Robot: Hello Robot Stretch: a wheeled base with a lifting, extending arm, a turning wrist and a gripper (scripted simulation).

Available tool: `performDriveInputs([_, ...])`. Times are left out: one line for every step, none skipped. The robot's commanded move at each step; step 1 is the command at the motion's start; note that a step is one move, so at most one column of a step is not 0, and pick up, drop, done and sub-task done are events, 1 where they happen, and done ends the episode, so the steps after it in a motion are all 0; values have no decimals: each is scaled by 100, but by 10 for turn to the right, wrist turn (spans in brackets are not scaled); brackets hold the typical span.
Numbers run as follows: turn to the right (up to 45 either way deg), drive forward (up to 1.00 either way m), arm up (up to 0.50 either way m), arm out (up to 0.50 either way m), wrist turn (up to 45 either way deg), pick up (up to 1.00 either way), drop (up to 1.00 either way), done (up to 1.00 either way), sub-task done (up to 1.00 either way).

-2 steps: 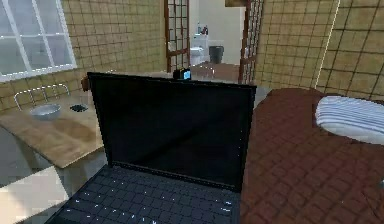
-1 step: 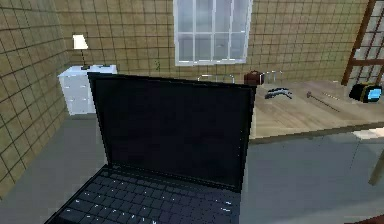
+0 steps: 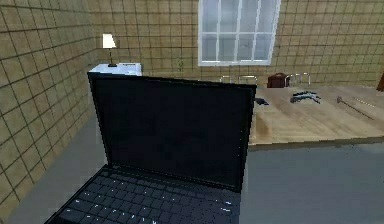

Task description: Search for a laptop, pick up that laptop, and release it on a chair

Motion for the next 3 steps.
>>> performDriveInputs([0, 30, 0, 0, 0, 0, 0, 0, 0])
performDriveInputs([-420, 0, 0, 0, 0, 0, 0, 0, 0])
performDriveInputs([0, 95, 0, 0, 0, 0, 0, 0, 0])
